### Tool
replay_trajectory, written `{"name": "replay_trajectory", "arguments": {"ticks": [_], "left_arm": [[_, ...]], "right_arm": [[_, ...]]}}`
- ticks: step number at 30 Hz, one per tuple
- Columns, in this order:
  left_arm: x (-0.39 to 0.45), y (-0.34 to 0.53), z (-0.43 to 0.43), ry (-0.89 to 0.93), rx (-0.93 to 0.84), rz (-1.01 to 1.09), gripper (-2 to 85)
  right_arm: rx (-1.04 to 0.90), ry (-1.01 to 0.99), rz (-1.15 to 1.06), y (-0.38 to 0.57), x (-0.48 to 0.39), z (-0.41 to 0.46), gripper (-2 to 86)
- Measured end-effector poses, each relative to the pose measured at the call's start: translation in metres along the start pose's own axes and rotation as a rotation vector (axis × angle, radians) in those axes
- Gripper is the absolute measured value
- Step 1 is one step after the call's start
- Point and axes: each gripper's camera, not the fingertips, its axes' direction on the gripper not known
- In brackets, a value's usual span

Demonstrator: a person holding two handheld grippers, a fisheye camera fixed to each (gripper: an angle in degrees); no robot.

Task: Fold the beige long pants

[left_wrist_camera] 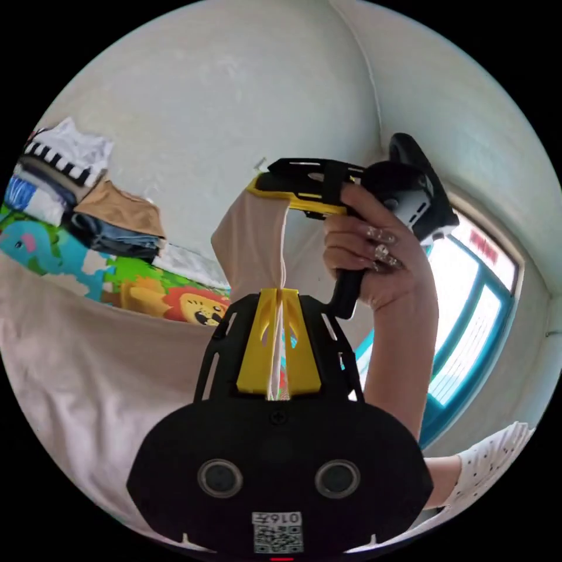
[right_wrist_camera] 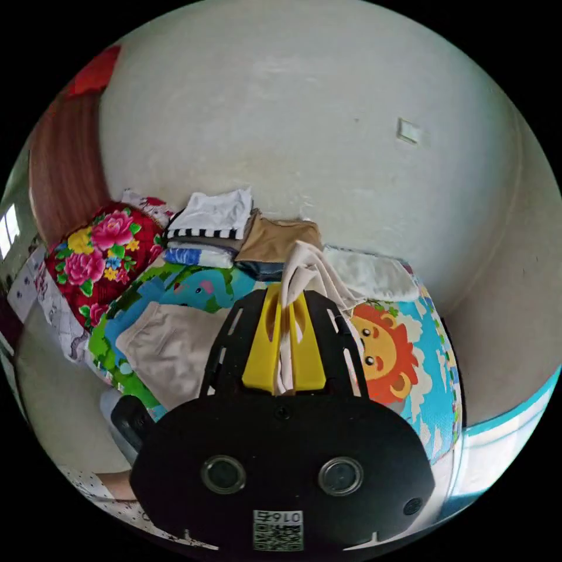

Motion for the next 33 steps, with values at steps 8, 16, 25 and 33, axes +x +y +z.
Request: {"name": "replay_trajectory", "arguments": {"ticks": [8,16,25,33], "left_arm": [[-0.126,-0.008,-0.282,-0.357,0.071,-0.362,-1.0],[-0.096,-0.032,-0.439,-0.461,0.194,-0.208,-1.0],[-0.097,-0.071,-0.482,-0.483,0.263,-0.216,-0.7],[-0.094,-0.138,-0.488,-0.598,0.133,-0.115,4.4]], "right_arm": [[-0.191,0.094,-0.63,-0.026,-0.415,0.105,0.0],[-0.278,0.284,-0.795,-0.048,-0.546,0.133,0.3],[-0.269,0.171,-0.737,-0.139,-0.606,0.088,1.2],[-0.268,-0.239,-0.674,-0.186,-0.551,0.065,15.9]]}}
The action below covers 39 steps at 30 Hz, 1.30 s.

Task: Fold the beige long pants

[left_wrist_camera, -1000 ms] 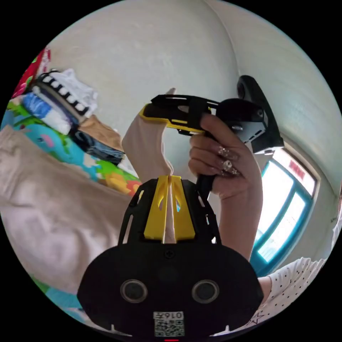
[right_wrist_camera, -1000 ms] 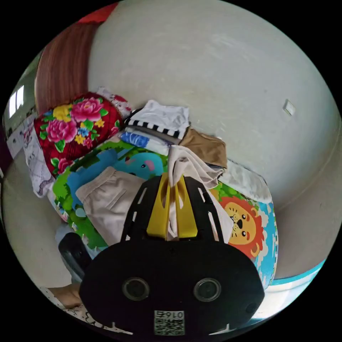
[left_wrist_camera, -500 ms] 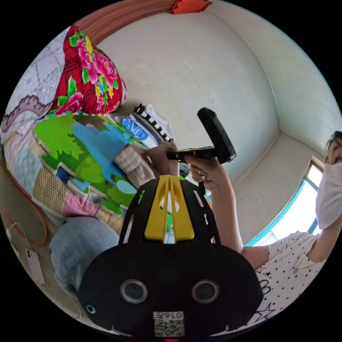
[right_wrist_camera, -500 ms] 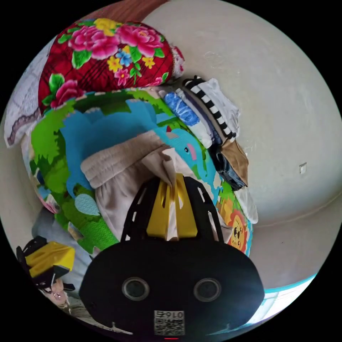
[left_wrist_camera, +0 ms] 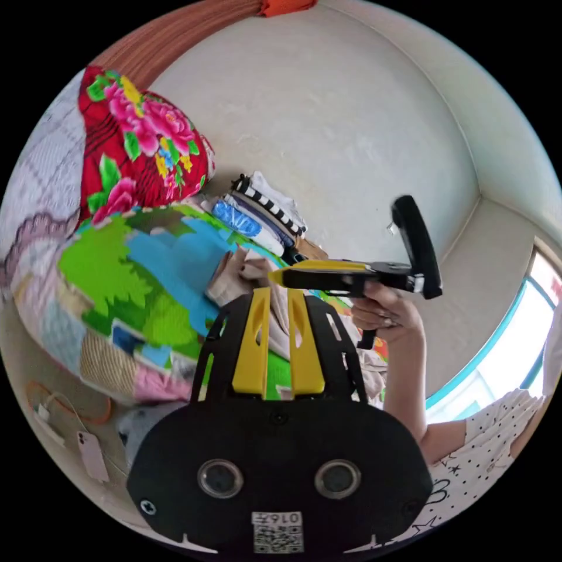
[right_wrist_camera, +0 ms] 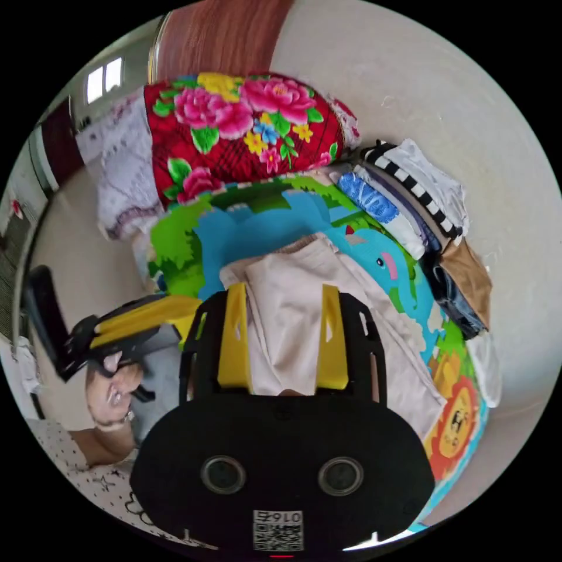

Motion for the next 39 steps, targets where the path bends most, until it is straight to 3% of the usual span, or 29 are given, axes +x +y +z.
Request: {"name": "replay_trajectory", "arguments": {"ticks": [3,6,10,14,18,23,27,32,39], "left_arm": [[0.007,-0.057,0.011,-0.05,-0.071,0.118,5.6],[-0.008,-0.098,0.039,-0.031,-0.24,0.1,8.0],[-0.029,-0.086,0.045,0.179,-0.221,0.065,10.2],[-0.034,-0.075,0.033,0.041,-0.229,0.042,11.2],[-0.023,-0.074,0.028,0.04,-0.27,0.099,11.2],[-0.002,-0.071,0.028,-0.046,-0.323,0.164,9.8],[-0.001,-0.07,0.031,0.022,-0.277,0.104,8.0],[0.023,-0.065,0.043,-0.025,-0.317,0.157,0.8],[0.102,-0.045,0.061,0.151,-0.283,0.475,-0.4]], "right_arm": [[0.223,-0.199,0.064,0.01,0.07,-0.043,17.0],[0.352,-0.317,0.036,0.017,0.12,-0.057,15.1],[0.314,-0.338,-0.05,0.002,0.152,-0.035,15.7],[0.135,-0.416,-0.132,-0.028,0.171,0.006,17.4],[0.188,-0.455,-0.168,-0.04,0.169,0.005,17.1],[0.222,-0.415,-0.141,-0.048,0.16,0.0,16.8],[0.286,-0.327,-0.113,-0.042,0.146,-0.014,15.8],[0.328,-0.261,-0.059,-0.04,0.143,-0.037,15.4],[0.092,-0.159,0.069,-0.053,0.158,-0.034,14.1]]}}
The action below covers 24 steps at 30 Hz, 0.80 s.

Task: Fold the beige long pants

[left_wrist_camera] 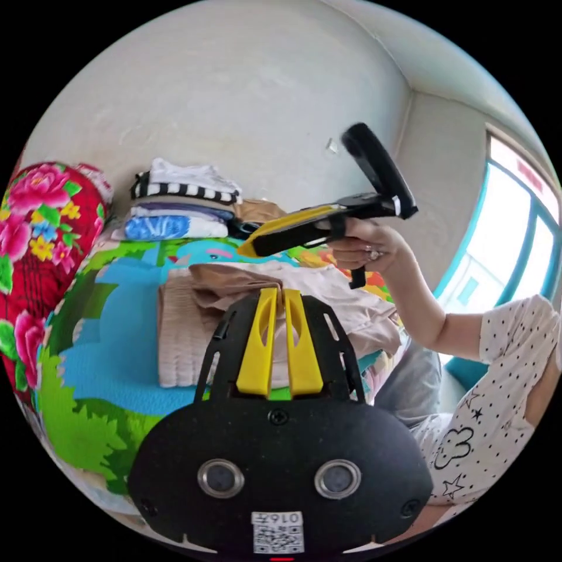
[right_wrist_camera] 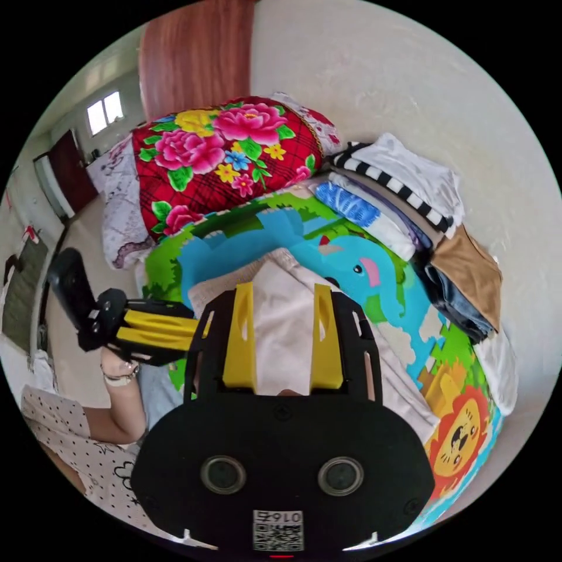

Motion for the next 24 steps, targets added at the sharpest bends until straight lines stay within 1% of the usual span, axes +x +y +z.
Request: {"name": "replay_trajectory", "arguments": {"ticks": [4,8,10,13,15,19,22,24], "left_arm": [[0.031,-0.006,0.034,-0.031,-0.116,0.1,-0.3],[0.042,-0.007,0.056,0.009,-0.214,0.142,0.3],[0.042,-0.006,0.061,0.033,-0.227,0.136,0.6],[0.037,-0.006,0.064,0.074,-0.239,0.109,0.5],[0.033,-0.005,0.066,0.096,-0.254,0.089,0.4],[0.02,-0.005,0.068,0.153,-0.245,0.018,0.2],[0.012,-0.005,0.067,0.179,-0.245,-0.008,0.0],[0.01,-0.005,0.066,0.189,-0.25,-0.007,-0.1]], "right_arm": [[-0.028,0.029,-0.02,0.005,-0.007,0.008,13.6],[-0.111,0.097,-0.142,0.005,-0.031,0.028,13.3],[-0.148,0.141,-0.168,0.0,-0.037,0.036,13.1],[-0.199,0.112,-0.197,-0.008,-0.046,0.047,12.9],[-0.23,0.086,-0.185,-0.012,-0.055,0.061,13.1],[-0.265,0.125,-0.142,-0.014,-0.062,0.087,12.9],[-0.249,0.172,-0.141,-0.008,-0.067,0.093,7.8],[-0.236,0.197,-0.101,-0.002,-0.057,0.09,4.2]]}}
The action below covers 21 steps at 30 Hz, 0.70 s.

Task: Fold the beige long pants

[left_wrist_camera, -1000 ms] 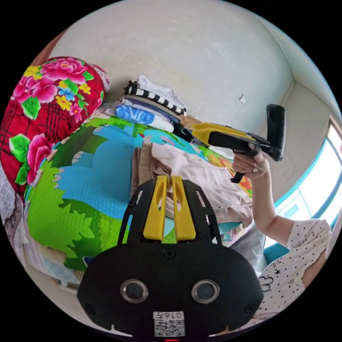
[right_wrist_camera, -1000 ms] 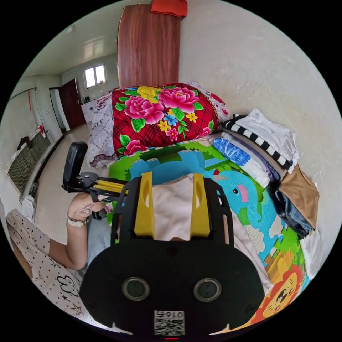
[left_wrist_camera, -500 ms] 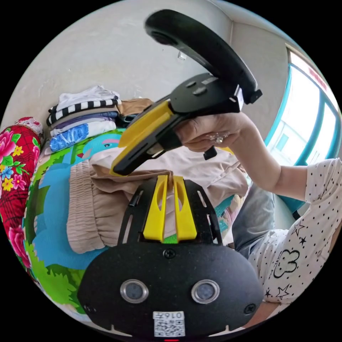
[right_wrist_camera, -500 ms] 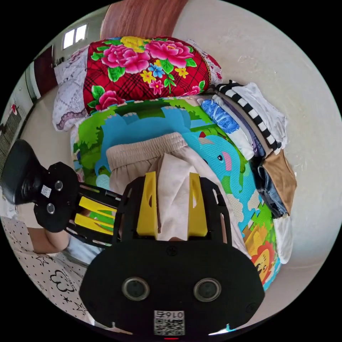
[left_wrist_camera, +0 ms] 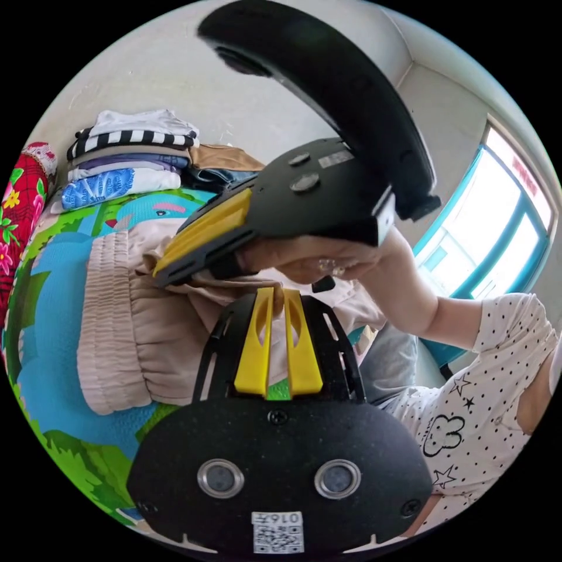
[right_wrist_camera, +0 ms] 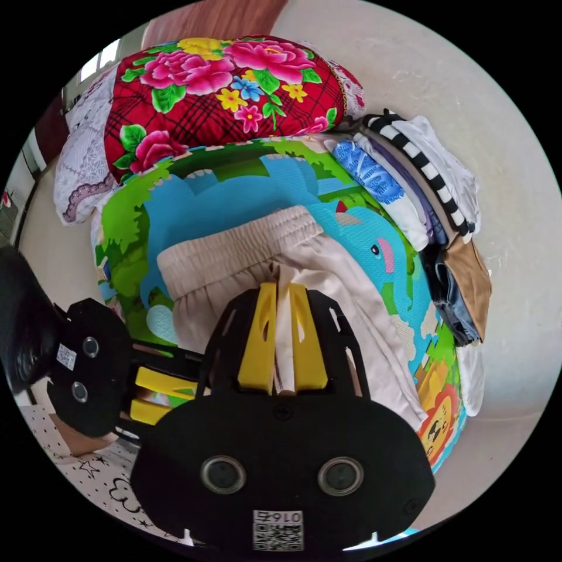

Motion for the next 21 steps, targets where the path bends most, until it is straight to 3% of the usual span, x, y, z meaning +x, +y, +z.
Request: {"name": "replay_trajectory", "arguments": {"ticks": [11,17,21], "left_arm": [[-0.001,-0.001,-0.015,-0.07,-0.019,0.056,-0.6],[-0.024,0.024,-0.083,-0.147,0.271,-0.021,-0.8],[-0.071,0.06,-0.124,-0.214,0.478,-0.319,-0.9]], "right_arm": [[0.086,-0.252,0.177,0.052,0.057,0.003,0.5],[0.229,-0.502,0.363,0.076,0.104,-0.013,1.1],[0.189,-0.534,0.413,0.059,0.089,0.018,3.4]]}}
